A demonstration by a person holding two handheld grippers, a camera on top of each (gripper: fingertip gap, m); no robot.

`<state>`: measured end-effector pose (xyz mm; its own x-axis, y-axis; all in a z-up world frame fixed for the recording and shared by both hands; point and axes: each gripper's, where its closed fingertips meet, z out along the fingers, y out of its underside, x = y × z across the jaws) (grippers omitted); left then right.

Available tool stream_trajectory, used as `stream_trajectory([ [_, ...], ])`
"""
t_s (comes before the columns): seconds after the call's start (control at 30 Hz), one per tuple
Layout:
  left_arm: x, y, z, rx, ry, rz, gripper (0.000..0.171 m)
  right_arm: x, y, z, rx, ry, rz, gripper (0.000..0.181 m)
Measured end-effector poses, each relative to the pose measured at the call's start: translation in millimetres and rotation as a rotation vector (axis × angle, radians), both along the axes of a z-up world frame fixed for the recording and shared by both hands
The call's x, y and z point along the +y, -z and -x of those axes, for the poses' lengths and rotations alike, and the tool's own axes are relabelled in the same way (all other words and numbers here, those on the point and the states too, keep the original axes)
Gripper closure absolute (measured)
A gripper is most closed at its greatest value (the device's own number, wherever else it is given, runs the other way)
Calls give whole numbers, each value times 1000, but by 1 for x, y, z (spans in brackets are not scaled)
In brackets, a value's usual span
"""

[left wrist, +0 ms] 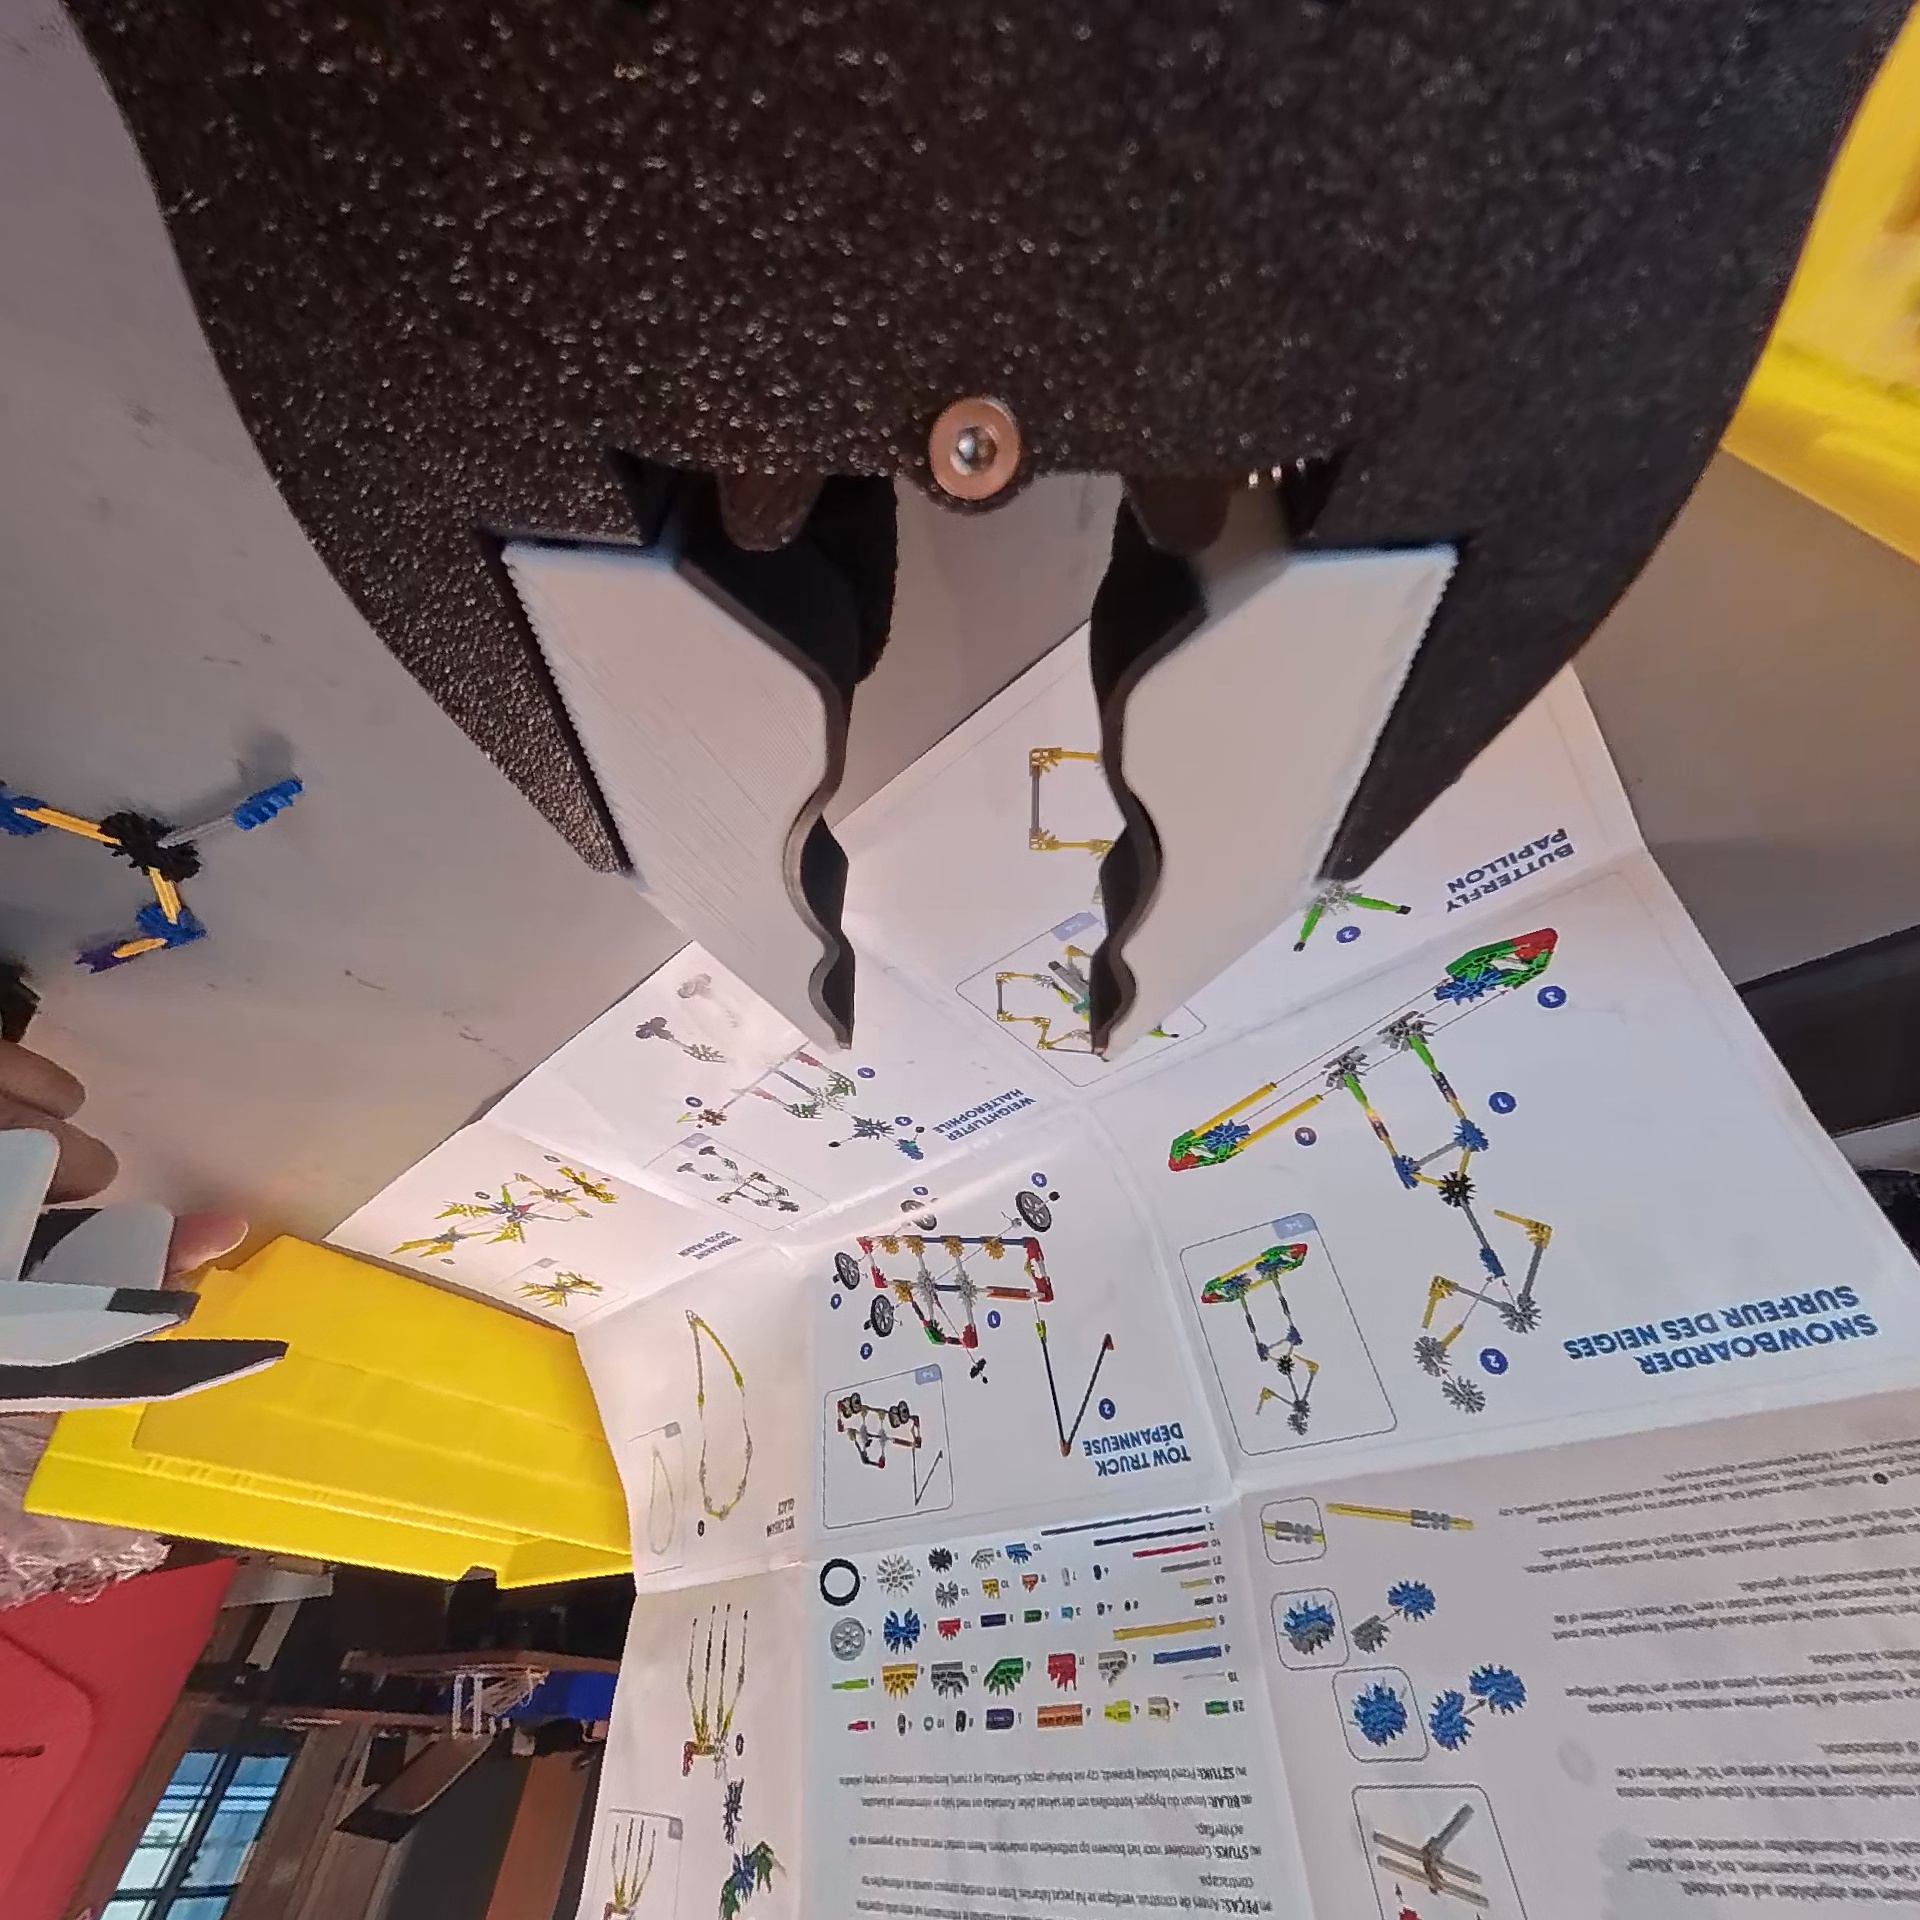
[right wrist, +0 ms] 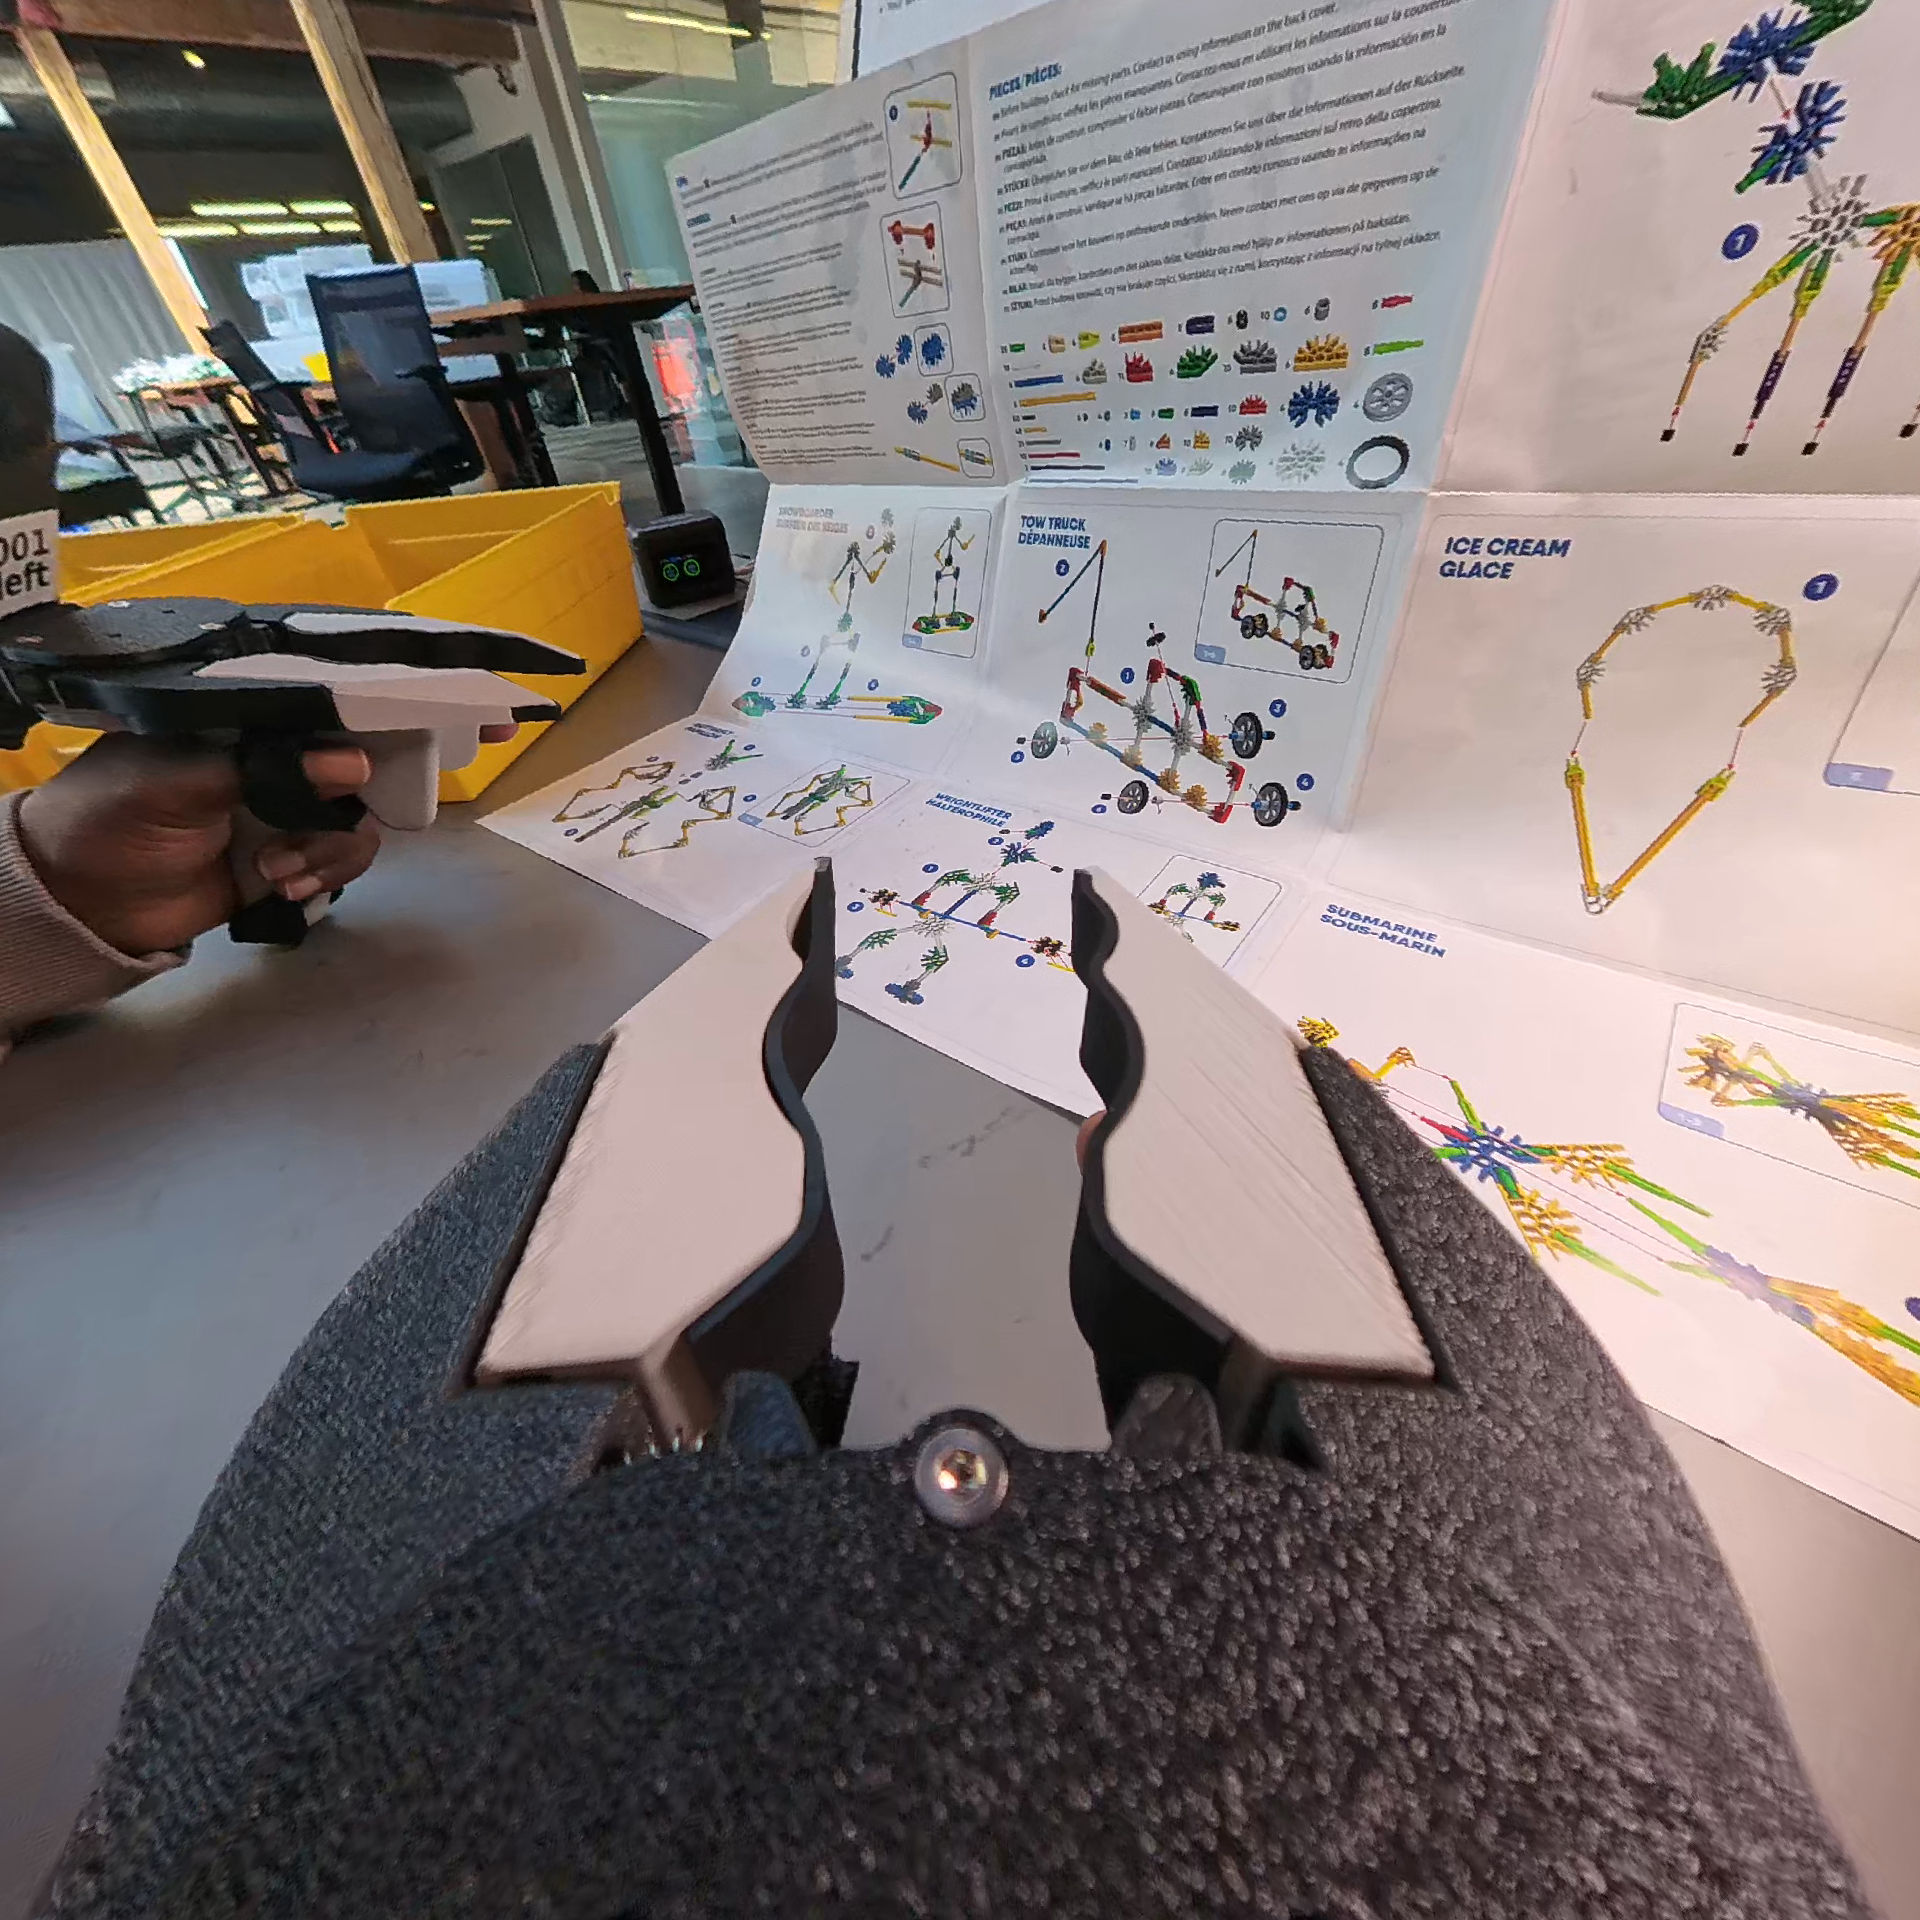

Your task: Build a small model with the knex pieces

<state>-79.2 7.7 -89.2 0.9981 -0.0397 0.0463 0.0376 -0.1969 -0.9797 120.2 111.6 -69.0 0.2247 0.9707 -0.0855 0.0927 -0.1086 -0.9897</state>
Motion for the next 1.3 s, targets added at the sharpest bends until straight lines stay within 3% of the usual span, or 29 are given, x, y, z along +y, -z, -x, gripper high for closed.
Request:
stream_trajectory([
  [0.37, 12, -5, 38, -2, -149, -16, 136, -4, 2, 1, -18, -13, -29, 141],
  [0.67, 70, -29, 81, 63, -343, -56, 139, -2, 1, 0, -17, -5, -16, 146],
  [0.93, 112, -3, 153, 67, -511, 69, 157, -4, 1, -1, -26, 1, -66, 154],
  [1.07, 121, 4, 160, 41, -508, 70, 167, -3, 3, 0, -31, -2, -53, 155],
  [1.3, 125, 8, 162, 78, -522, 79, 168, 0, 8, 1, -41, -13, -6, 155],
])
